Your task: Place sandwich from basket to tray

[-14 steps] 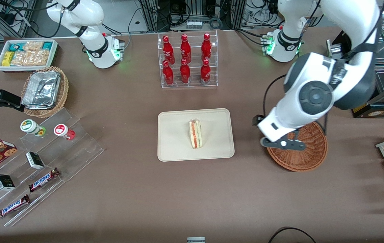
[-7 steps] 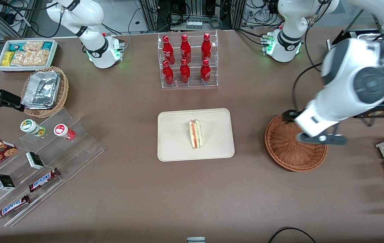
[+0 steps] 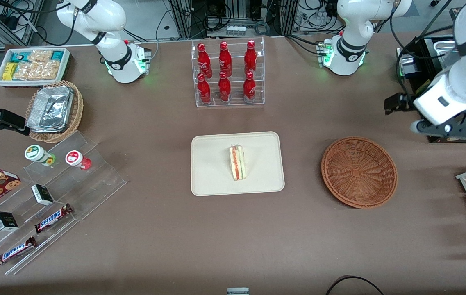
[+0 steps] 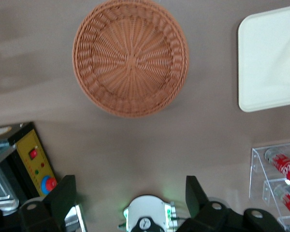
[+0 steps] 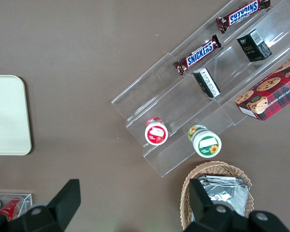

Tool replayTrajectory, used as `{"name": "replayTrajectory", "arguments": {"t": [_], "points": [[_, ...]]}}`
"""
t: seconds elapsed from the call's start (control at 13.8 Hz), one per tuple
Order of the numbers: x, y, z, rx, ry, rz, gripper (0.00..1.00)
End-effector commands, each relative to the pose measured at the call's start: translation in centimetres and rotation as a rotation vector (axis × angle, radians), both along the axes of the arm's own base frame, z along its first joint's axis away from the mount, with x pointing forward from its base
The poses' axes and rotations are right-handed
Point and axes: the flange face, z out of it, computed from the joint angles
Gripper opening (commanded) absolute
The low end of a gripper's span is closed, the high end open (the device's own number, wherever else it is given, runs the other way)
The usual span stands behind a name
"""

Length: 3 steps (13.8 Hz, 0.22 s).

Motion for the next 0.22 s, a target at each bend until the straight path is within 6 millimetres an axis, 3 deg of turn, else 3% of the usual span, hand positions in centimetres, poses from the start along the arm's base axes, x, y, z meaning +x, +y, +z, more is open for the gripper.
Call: {"name": "replayTrajectory", "arguments": {"t": [0.0,0.14], "points": [[-2.03,1.45,1.19,-0.002,0.027,0.023,1.0],[-2.66,2.43,2.14,-0.002,0.019,0.043,1.0]]}}
